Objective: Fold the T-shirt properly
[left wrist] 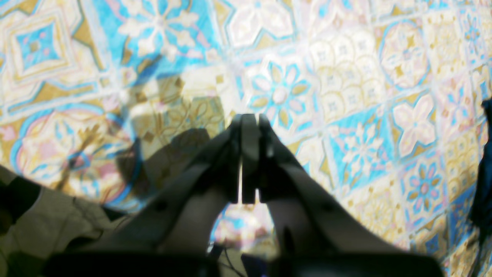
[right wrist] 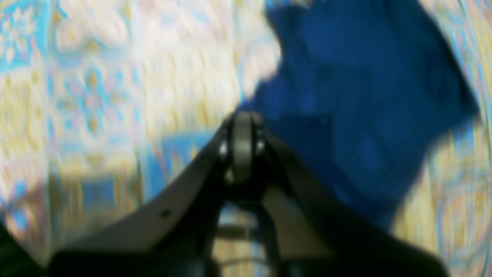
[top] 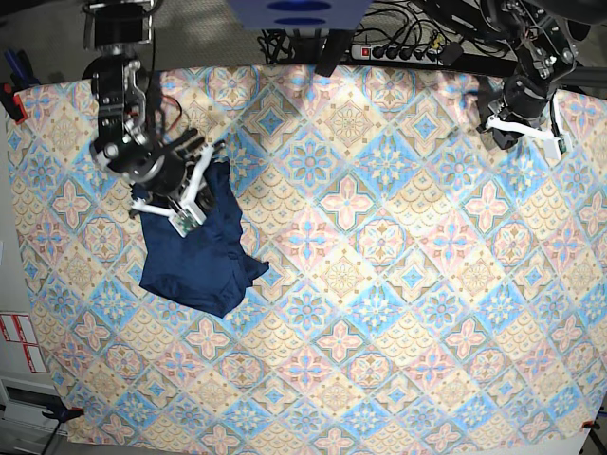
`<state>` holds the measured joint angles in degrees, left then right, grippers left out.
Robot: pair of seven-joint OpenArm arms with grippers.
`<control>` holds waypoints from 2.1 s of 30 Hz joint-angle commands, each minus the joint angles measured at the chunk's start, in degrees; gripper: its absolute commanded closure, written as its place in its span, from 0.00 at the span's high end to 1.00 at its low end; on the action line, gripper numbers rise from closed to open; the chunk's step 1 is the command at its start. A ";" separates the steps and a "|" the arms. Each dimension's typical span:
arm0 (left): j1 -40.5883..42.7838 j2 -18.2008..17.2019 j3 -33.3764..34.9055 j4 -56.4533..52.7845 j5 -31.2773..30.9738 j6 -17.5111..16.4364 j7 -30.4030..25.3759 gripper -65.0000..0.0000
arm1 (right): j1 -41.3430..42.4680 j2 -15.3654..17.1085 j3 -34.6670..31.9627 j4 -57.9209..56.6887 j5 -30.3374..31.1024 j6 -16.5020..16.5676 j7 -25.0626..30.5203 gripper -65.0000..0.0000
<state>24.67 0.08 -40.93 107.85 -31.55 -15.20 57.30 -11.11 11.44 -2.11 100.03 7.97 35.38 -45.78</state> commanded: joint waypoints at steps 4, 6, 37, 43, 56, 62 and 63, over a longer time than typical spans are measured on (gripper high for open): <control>3.69 -0.56 -0.17 3.84 -0.76 -0.23 -0.99 0.00 | -7.22 0.12 6.81 5.77 0.87 0.18 0.99 0.00; 5.80 -0.65 -0.17 5.16 -0.67 -0.23 -0.99 0.00 | -11.44 0.12 9.98 7.09 0.96 0.27 0.99 0.00; 28.30 -10.58 15.21 -8.03 -0.05 -0.31 -6.26 0.00 | -38.86 -2.78 24.39 -14.09 1.04 0.54 5.03 0.00; 23.03 -11.46 23.65 -25.26 6.19 -0.31 -17.25 0.00 | -31.13 -2.78 23.34 -37.13 0.69 0.54 13.74 0.00; 6.15 -11.37 40.62 -63.77 12.52 -0.05 -39.94 0.00 | -15.57 -2.78 11.74 -76.51 0.69 0.27 39.49 0.00; -1.41 -11.29 48.53 -80.64 15.42 0.04 -54.44 0.00 | -10.29 -2.87 11.74 -87.41 0.69 0.10 48.55 0.00; -2.29 -11.20 50.11 -82.93 15.59 0.04 -56.81 0.00 | -9.59 -2.96 11.74 -88.56 0.69 -0.69 49.43 0.00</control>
<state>21.58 -11.09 9.13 24.82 -16.23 -14.85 0.40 -19.68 7.99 9.50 11.70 8.60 34.26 3.88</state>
